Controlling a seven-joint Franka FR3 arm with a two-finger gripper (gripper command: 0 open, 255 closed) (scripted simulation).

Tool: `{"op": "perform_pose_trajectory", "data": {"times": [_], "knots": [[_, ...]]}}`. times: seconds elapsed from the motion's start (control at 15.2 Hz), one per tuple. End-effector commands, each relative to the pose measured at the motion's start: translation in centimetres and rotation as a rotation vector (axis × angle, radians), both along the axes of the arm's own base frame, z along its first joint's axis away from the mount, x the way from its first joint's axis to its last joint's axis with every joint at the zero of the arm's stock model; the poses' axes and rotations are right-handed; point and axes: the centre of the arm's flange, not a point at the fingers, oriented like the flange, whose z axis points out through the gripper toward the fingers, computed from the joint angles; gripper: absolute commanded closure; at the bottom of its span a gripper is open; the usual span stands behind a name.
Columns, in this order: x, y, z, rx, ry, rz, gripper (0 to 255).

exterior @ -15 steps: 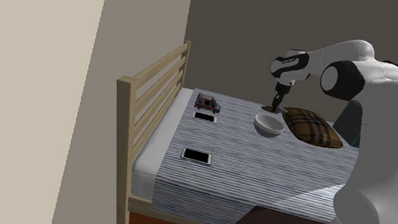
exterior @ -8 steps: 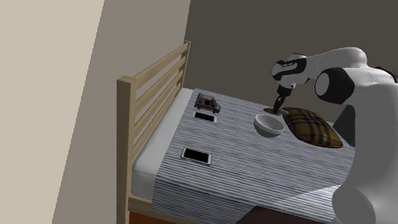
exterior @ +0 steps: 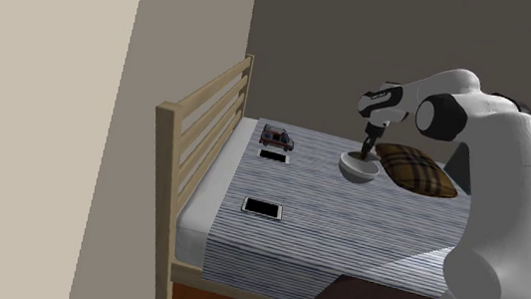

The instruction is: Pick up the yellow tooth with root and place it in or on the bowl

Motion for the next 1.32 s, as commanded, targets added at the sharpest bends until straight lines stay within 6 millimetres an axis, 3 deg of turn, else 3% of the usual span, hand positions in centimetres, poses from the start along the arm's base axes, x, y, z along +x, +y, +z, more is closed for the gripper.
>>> {"op": "perform_pose_trajectory", "data": {"times": [0.0,0.53,0.59,0.92,1.19,1.25], "knots": [[0.0,0.0,-1.3,-0.001,-0.001,0.000,255],[0.0,0.0,-1.3,-0.001,-0.001,0.000,255],[0.0,0.0,-1.3,-0.001,-0.001,0.000,0],[0.0,0.0,-1.3,-0.001,-0.001,0.000,0],[0.1,0.5,3.6,-0.001,-0.001,0.000,0],[0.1,0.5,3.6,-0.001,-0.001,0.000,0]]}}
